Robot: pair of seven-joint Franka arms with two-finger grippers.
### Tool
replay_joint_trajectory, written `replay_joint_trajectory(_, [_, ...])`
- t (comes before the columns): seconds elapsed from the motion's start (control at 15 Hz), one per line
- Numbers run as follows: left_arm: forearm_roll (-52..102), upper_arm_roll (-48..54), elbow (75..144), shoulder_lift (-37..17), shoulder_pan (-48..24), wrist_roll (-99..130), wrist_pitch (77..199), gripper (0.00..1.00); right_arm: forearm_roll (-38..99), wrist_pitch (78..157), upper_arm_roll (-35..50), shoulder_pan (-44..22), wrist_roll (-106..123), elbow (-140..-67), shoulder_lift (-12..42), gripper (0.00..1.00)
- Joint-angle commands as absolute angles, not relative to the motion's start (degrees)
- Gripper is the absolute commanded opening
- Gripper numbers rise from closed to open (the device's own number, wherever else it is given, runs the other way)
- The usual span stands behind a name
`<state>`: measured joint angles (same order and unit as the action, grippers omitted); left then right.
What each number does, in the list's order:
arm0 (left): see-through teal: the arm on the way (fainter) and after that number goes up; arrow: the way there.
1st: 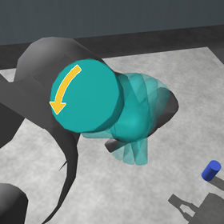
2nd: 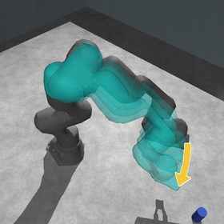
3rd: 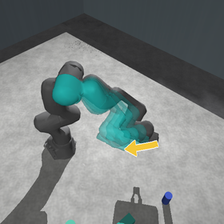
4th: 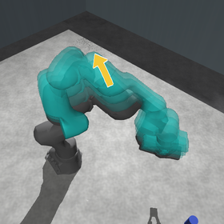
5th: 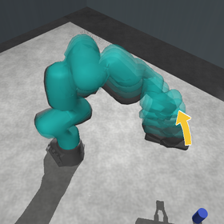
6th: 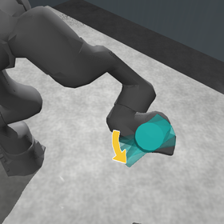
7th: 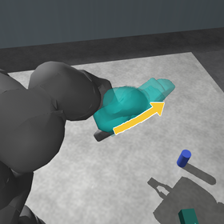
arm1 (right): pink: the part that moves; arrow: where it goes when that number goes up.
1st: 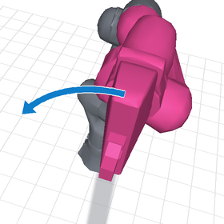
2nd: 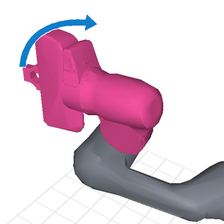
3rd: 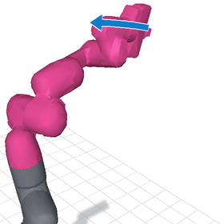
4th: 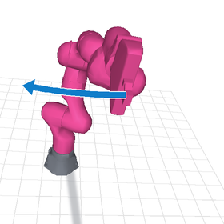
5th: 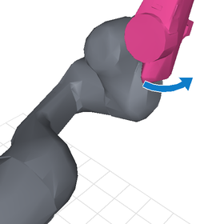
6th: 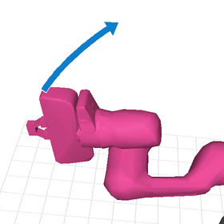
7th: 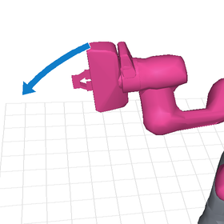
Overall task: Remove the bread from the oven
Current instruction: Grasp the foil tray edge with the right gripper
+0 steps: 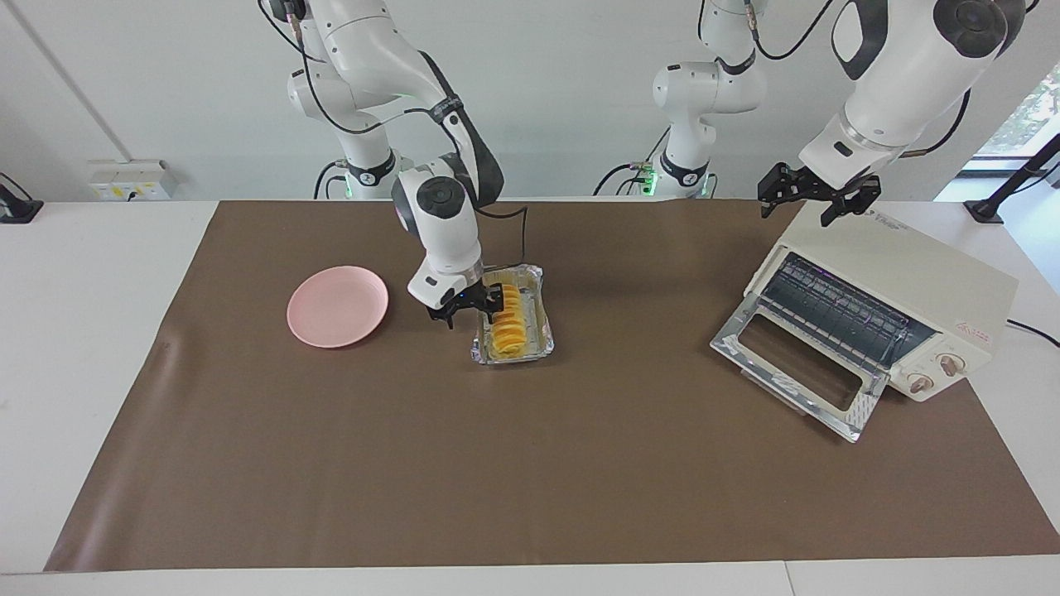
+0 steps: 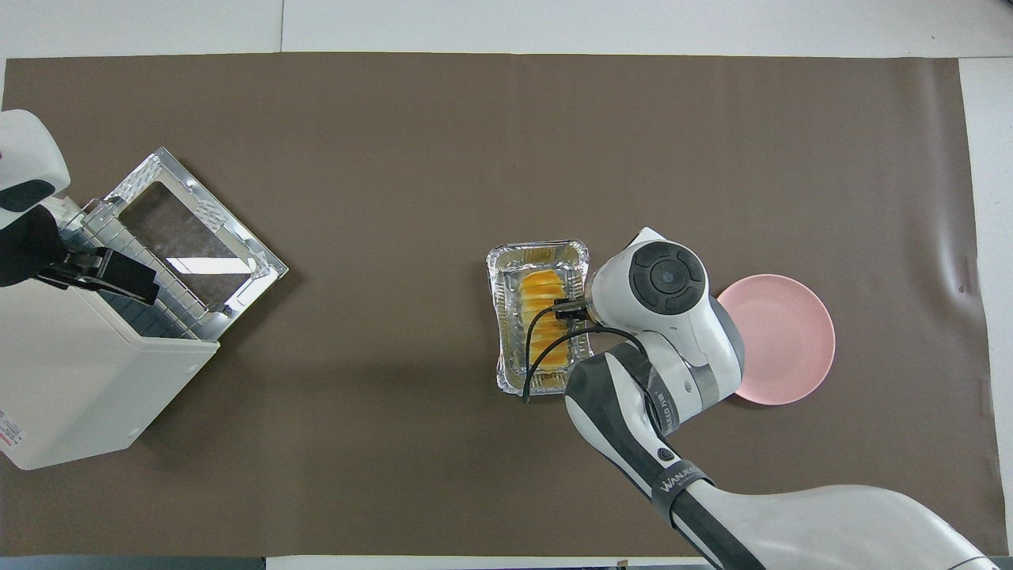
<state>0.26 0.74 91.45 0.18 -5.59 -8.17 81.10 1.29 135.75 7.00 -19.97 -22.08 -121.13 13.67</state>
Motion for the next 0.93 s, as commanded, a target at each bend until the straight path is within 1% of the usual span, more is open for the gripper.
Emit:
replay_joint_trajectory(0.0, [-0.53,0.7,92.72,1.67,-4.75,-9.58,81.56,1.0,3.16,136.85,7.29,-20.65,-26.44,-121.73,13.36,0.18])
replay_joint_trajectory(0.07, [-0.61,1.31,92.64,1.58,-4.75,-9.15,82.43,1.0,3.16,136.85,7.29,-21.26,-26.98,-121.64,13.27,0.0])
replay_joint_trajectory(0.2, [-0.35,4.73,92.72,0.71,-3.17,-2.25,86.82,1.0,3.16,136.15,7.29,-21.27,-27.16,-121.29,13.1,0.0])
replay_joint_trajectory(0.4, [-0.35,5.62,93.16,0.97,-3.16,0.88,85.79,1.0,3.16,135.36,7.21,-20.75,-26.9,-120.77,12.13,0.0])
replay_joint_trajectory(0.47, [-0.35,5.62,93.16,0.88,-3.08,0.53,86.22,1.0,3.16,133.0,7.03,-19.44,-26.02,-119.28,11.43,0.0])
replay_joint_trajectory(0.53, [-0.35,5.71,92.99,0.79,-2.9,0.61,87.35,1.0,3.16,129.41,7.03,-16.99,-23.84,-116.66,11.16,0.0])
replay_joint_trajectory(0.67, [-0.26,5.8,92.81,0.88,-2.9,0.79,88.16,1.0,3.51,124.74,7.12,-13.2,-19.35,-112.78,11.16,0.0])
replay_joint_trajectory(0.87, [-0.26,5.71,92.9,1.49,-3.52,0.79,87.8,1.0,8.59,121.39,7.03,-4.78,-13.4,-108.48,11.25,0.0])
